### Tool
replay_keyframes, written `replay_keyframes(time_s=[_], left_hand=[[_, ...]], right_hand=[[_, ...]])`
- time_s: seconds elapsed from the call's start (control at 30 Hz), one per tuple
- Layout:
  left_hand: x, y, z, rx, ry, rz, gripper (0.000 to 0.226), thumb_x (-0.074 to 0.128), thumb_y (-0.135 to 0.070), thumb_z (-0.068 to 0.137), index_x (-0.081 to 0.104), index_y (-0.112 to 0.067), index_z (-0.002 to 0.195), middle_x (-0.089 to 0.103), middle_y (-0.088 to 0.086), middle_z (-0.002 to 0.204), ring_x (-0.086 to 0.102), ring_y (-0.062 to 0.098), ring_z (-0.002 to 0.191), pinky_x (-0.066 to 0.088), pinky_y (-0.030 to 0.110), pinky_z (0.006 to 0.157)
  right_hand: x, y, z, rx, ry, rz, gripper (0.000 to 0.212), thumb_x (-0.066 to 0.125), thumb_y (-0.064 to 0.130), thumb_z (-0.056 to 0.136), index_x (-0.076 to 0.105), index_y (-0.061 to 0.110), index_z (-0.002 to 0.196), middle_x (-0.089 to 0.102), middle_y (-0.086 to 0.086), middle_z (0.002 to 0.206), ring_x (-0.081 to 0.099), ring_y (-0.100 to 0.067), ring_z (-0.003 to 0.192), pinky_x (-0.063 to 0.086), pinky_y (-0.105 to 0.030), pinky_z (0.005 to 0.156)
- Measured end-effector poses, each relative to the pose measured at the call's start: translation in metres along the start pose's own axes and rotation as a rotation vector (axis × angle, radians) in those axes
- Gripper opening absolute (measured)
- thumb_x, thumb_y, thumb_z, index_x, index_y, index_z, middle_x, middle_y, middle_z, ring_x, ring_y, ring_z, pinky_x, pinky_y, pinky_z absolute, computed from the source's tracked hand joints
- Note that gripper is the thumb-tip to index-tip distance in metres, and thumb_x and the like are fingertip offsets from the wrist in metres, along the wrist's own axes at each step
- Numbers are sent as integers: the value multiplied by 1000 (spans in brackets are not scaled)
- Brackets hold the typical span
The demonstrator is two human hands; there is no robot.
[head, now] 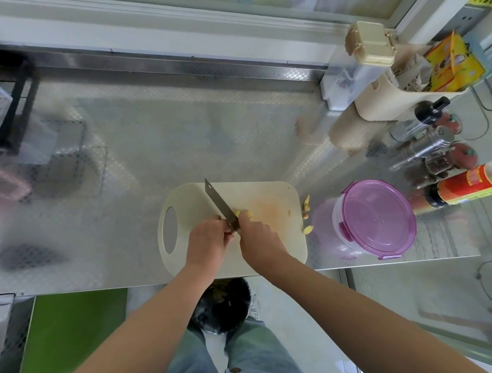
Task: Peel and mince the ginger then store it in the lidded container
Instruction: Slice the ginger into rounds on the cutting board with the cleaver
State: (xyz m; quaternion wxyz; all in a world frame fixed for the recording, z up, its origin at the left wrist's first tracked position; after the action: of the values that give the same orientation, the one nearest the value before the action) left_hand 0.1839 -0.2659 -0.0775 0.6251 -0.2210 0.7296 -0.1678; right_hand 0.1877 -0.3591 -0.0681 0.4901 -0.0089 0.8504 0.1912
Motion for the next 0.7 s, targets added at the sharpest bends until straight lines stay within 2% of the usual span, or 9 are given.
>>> replay_keyframes(time_s=[0.1,0.2,0.37,0.53,0.6,0.7], left_hand=[[2,0,1,13,5,13,8,69,-19,86,73,-14,80,67,4,82,62,25,73,41,31,59],[3,0,2,19,8,5,9,69,-19,85,73,-14,79,69,5,81,62,27,72,47,36,60],[5,1,2,8,18,-7,9,68,-20,87,73,-15,82,69,3,85,62,25,74,46,34,62],[4,3,2,-5,30,-24,7,69,-18,85,72,-14,80,67,3,84,61,25,76,42,32,62],[5,5,2,-2,30,-17,6,71,-19,84,72,-15,79,68,1,84,62,23,76,44,32,62],[6,6,3,12,26,-27,6,74,-19,81,72,-14,78,68,1,82,63,24,74,48,34,62]], right_hand=[[3,1,1,-11,-2,0,33,38,-1,92,33,11,122,55,-8,86,54,-29,73,38,-37,59],[5,3,5,-23,15,-5,30,37,-2,92,35,10,120,58,-11,92,57,-33,79,33,-36,60],[5,2,1,-39,7,-2,33,36,3,95,32,10,127,60,-13,97,59,-36,82,34,-36,60],[1,-6,2,-14,10,34,28,36,5,96,34,12,123,56,-10,89,53,-30,74,35,-36,59],[5,-10,-3,-10,36,-3,34,38,5,96,30,14,128,51,-7,85,50,-25,71,39,-37,59],[12,-15,-8,3,68,-9,32,39,5,96,31,15,125,52,-6,86,55,-24,73,51,-39,64]])
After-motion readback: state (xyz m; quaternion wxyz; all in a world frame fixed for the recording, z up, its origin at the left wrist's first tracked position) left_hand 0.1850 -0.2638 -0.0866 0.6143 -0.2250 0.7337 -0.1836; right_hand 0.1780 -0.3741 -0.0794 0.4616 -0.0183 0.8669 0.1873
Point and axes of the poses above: each hand's wrist, its own z-axis towards the middle knuckle, its own x-axis out of the palm, y = z × x, the point moved 10 cm from there along z, towards the middle knuckle
